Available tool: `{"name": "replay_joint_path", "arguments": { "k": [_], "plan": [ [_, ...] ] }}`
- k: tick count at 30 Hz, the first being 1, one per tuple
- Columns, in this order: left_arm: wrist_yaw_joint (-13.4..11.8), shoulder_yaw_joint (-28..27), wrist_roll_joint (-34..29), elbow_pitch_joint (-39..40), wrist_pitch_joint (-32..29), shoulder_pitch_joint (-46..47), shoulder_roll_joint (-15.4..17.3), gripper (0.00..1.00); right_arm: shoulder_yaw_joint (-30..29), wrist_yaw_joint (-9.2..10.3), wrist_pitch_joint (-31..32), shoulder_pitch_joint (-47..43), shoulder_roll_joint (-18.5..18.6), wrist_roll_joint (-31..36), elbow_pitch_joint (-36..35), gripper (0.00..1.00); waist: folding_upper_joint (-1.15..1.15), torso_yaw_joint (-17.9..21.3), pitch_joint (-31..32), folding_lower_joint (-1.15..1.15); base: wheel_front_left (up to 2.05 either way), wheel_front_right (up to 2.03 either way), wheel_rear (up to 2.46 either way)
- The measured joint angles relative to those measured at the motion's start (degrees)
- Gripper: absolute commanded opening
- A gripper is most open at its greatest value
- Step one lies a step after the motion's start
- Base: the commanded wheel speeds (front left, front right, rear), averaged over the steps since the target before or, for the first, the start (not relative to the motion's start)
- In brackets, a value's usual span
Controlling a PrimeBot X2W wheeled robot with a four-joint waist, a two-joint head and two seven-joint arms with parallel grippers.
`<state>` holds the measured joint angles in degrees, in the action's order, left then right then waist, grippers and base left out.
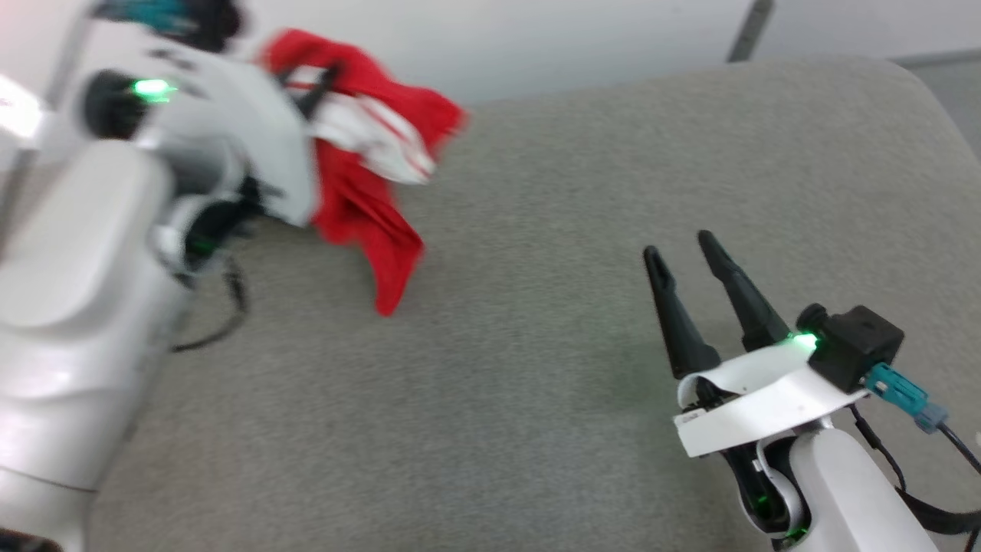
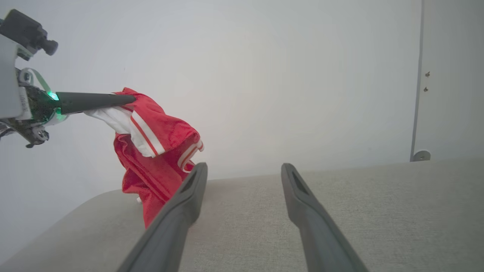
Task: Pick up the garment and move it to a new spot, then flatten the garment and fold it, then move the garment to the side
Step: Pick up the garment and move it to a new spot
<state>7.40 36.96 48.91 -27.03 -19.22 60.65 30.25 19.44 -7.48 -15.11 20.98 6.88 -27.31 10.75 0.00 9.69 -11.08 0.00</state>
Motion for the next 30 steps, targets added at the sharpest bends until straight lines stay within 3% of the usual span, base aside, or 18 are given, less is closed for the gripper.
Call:
{"name": "replay_joint_path", "arguments": {
  "k": [5, 8, 14, 21, 30],
  "plan": [
    [0.0, 7.4, 1.4, 3.5, -1.2, 1.0, -4.4, 0.0, -3.6, 0.0, 0.0, -1.6, -0.9, -0.5, -1.3, 1.0, 0.0, 3.7, -2.0, 0.0, 0.0, 0.0, 0.0],
    [0.0, 11.2, 1.5, 1.2, -1.5, 2.1, -7.4, 0.0, -5.2, 0.0, 0.0, -1.7, -1.7, -0.9, -2.3, 1.0, 0.0, 5.4, -3.6, 0.0, 0.0, 0.0, 0.0],
    [0.0, 17.8, 3.3, -4.2, -1.7, 4.0, -9.9, 0.0, -5.4, 0.0, 0.0, -0.5, -3.3, -1.6, -3.7, 1.0, 0.0, 9.4, -6.4, 0.0, 0.0, 0.0, 0.0],
    [0.0, 23.4, 4.6, -12.0, -1.5, 7.5, -10.6, 0.0, -5.4, 0.0, 0.0, -0.4, -3.8, -4.1, -4.5, 1.0, 0.0, 13.8, -10.5, 0.0, 0.0, 0.0, 0.0],
    [0.2, 30.9, 8.7, -17.7, -7.8, 10.3, -6.9, 0.0, -4.6, 0.0, 0.0, -0.4, -3.8, -6.9, -6.0, 1.0, 0.0, 19.2, -14.7, 0.0, 0.0, 0.0, 0.0]
  ]
}}
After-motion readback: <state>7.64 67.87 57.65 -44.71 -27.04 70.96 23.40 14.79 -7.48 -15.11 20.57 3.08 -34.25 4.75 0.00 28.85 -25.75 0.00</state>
